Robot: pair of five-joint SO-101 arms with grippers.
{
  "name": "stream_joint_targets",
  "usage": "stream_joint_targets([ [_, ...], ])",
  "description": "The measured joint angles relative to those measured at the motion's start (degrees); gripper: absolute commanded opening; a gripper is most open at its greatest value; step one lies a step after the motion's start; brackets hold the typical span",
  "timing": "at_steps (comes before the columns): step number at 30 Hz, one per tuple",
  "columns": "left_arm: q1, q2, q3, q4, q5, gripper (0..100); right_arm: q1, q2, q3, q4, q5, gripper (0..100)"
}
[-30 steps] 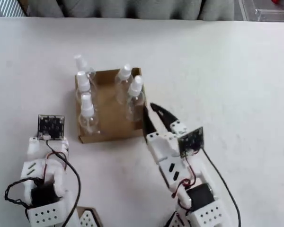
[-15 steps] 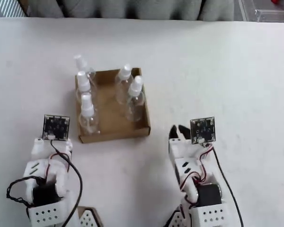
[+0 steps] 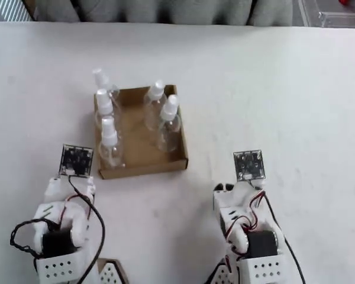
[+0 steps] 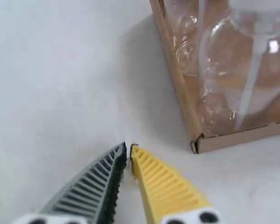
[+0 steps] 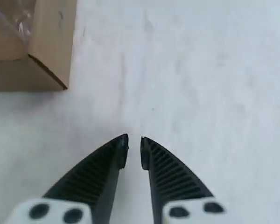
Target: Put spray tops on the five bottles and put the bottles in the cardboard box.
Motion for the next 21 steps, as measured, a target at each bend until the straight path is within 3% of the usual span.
stream_joint_targets([
  [3, 0.0, 0.0, 0.0, 2.46, 0.0, 2, 0.0, 0.0, 0.0, 5.1, 0.0, 1.7],
  [10, 0.0, 0.0, 0.0, 12.31, 0.0, 2, 0.0, 0.0, 0.0, 5.8, 0.0, 1.7],
  [21, 0.0, 0.0, 0.0, 13.19, 0.0, 2, 0.0, 0.0, 0.0, 5.8, 0.0, 1.7],
])
